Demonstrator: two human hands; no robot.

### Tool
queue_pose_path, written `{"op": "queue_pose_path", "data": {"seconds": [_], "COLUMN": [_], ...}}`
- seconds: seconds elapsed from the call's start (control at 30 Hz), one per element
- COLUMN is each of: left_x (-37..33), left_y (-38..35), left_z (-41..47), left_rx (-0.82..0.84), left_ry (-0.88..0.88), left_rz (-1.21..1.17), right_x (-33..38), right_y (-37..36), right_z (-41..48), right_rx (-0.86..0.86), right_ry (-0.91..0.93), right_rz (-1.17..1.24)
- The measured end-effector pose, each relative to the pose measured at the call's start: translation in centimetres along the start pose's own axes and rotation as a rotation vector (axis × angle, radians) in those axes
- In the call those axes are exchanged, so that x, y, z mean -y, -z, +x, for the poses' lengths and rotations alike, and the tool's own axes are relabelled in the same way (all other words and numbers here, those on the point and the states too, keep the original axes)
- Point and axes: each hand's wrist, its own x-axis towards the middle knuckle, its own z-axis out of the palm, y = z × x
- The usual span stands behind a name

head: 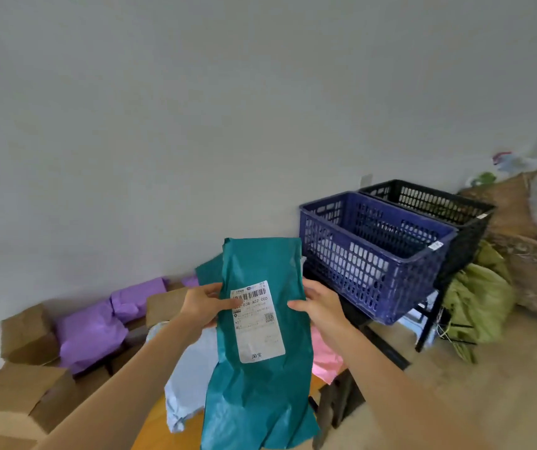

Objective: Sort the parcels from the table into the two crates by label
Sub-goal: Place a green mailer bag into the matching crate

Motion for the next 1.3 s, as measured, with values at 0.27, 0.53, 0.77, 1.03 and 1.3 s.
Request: {"op": "queue_pose_path", "data": {"seconds": [0.27, 0.53, 0.77, 1.03, 1.3], "left_x": [-1.4, -4.2, -4.5, -5.4, -7.2], "left_y": [-14.0, -30.4, -42.5, -53.6, -63.1], "left_z": [2.2, 4.0, 4.8, 7.9, 14.7], "left_rx": [0.103, 0.216, 0.283, 0.422, 0.484], "left_ry": [-0.01, -0.036, -0.003, 0.005, 0.001], "left_rz": [0.025, 0.095, 0.107, 0.15, 0.197], "right_x": [0.3, 1.2, 1.4, 0.0, 0.1], "right_y": [13.2, 28.8, 40.8, 51.3, 58.8], "right_z": [1.1, 2.8, 3.9, 6.8, 13.6], "right_rx": [-0.142, -0.245, -0.298, -0.398, -0.489], "right_ry": [-0.013, -0.01, -0.03, -0.061, -0.067], "right_rz": [0.038, 0.042, 0.029, 0.03, 0.006]}}
